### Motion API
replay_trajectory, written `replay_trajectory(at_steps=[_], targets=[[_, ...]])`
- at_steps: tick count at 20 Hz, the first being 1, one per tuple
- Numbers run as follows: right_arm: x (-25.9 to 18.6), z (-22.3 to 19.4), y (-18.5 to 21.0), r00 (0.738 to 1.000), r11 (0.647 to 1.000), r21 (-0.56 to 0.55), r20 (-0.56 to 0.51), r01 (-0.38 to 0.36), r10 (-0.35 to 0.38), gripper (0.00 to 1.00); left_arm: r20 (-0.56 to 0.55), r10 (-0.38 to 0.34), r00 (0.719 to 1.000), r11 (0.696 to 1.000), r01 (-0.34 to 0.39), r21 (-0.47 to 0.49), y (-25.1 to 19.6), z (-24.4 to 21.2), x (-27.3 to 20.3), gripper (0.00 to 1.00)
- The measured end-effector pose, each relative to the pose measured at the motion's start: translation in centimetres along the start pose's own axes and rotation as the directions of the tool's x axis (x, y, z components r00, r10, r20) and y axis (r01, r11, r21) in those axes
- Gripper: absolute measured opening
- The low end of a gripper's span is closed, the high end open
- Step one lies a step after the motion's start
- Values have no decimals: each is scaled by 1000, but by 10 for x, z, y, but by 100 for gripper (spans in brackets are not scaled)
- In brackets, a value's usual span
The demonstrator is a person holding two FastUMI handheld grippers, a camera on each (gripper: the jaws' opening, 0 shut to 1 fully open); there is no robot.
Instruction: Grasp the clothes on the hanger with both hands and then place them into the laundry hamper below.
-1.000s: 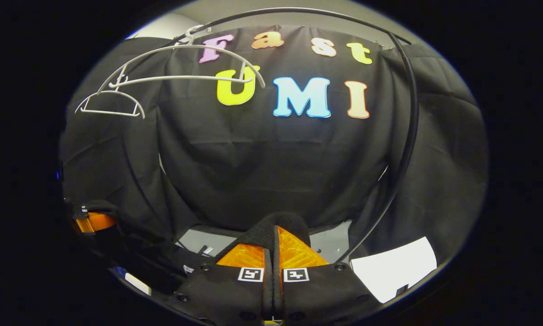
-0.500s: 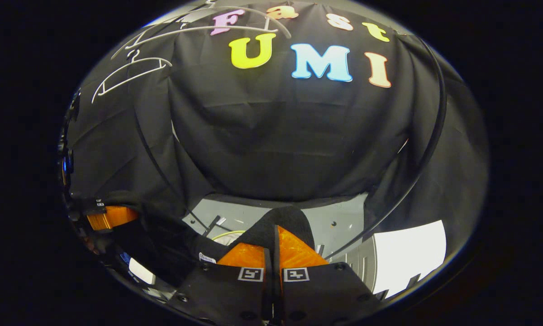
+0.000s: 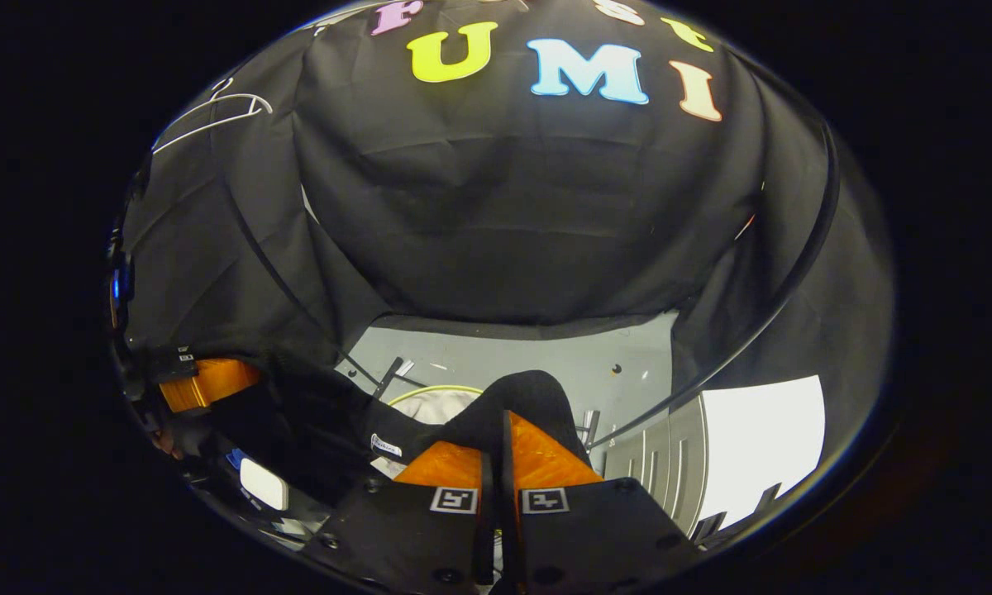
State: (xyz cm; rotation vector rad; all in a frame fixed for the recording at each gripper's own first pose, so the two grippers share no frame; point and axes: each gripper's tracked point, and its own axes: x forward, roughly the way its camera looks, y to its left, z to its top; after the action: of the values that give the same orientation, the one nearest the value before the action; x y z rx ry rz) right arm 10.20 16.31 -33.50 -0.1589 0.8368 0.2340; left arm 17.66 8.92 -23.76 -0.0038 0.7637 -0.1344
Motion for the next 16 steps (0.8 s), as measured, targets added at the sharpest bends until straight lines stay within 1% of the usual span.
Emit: replay_trajectory(at_steps=[1,2,4,5,6,7,8,9,10,11,12,13,14,16], targets=[[2,-5,1,1000,1000,8,-26,0,0,8,-12,-10,1000,1000,10,-5,-1,-5,2,8],[4,-8,-1,999,1000,9,-49,12,-12,10,-29,-8,1000,1000,8,-8,-1,-13,6,5],[3,-11,3,998,1000,26,-59,-6,7,15,-54,-7,999,1000,5,-22,4,-19,5,19],[2,-10,4,998,999,34,-55,-14,16,32,-57,-17,998,999,15,-31,2,-19,6,24],[0,-9,7,998,999,35,-54,-25,27,36,-58,-33,998,999,31,-39,-3,-20,7,30],[0,-9,8,998,999,33,-53,-31,33,52,-58,-47,997,998,44,-44,-5,-19,10,51],[-2,-7,7,998,999,28,-46,-29,30,68,-63,-41,997,998,38,-40,-2,-19,8,73],[-3,-8,6,999,999,25,-37,-24,24,82,-65,-33,997,999,30,-38,2,-23,11,94],[-7,-7,2,1000,1000,23,-28,-10,10,89,-66,-26,997,999,24,-35,4,-27,8,94],[-11,-10,-2,1000,1000,26,-19,7,-7,100,-70,-20,997,999,18,-37,5,-29,7,95],[-15,-10,-7,1000,999,36,-6,20,-20,99,-75,-16,997,999,13,-44,5,-34,5,96],[-21,-11,-12,999,998,51,4,31,-32,94,-81,-18,997,998,14,-56,3,-36,4,95],[-27,-13,-19,999,997,69,10,43,-44,94,-86,-19,996,997,13,-70,0,-39,1,94],[-38,-17,-33,998,993,105,23,60,-63,94,-95,-12,995,997,4,-83,-3,-44,-4,95]])
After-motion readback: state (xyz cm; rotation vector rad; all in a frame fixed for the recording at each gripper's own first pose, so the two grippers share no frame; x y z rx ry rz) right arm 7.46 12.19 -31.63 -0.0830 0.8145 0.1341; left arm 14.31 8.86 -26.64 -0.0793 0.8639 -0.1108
